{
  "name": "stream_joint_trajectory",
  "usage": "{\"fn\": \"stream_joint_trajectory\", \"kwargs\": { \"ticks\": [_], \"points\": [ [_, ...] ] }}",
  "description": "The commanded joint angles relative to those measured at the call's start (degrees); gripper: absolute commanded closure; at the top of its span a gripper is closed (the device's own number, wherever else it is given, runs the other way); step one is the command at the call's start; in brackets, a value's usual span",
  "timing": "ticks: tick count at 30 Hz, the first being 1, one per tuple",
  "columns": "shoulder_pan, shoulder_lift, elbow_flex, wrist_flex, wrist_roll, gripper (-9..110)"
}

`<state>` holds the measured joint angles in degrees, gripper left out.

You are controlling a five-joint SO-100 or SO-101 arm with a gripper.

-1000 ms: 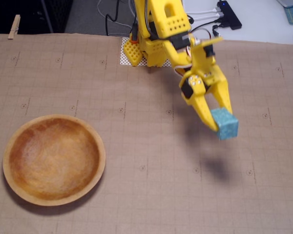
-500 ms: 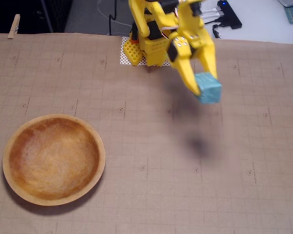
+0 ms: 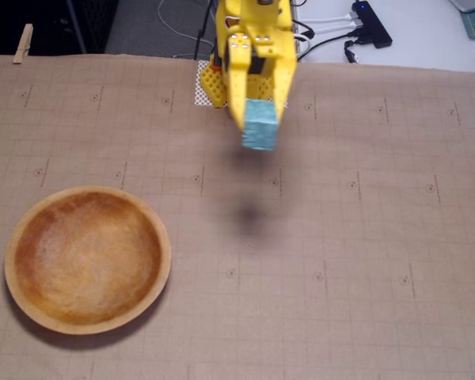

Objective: Grasp a blue block and put it in the bowl.

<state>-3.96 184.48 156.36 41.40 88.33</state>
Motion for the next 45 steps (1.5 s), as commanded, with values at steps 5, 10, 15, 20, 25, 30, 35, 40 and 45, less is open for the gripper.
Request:
{"fn": "stream_joint_trajectory", "kwargs": {
  "ticks": [5, 10, 15, 20, 25, 30, 35, 40, 45],
  "points": [
    [10.20, 0.18, 6.06, -11.43, -0.53, 104],
    [13.36, -2.90, 11.60, -20.04, -0.18, 104],
    [14.24, -13.01, 11.43, -28.83, -0.09, 104],
    [14.24, -26.54, 8.70, -39.55, -0.09, 104],
    [15.12, -41.57, 4.04, -47.90, -0.09, 104],
    [18.28, -54.05, -0.88, -53.79, -0.62, 104],
    [22.85, -63.72, -5.01, -59.85, -0.70, 104],
    [27.95, -73.56, -9.58, -63.46, -0.79, 104],
    [30.32, -80.86, -13.36, -64.86, -0.79, 104]
  ]
}}
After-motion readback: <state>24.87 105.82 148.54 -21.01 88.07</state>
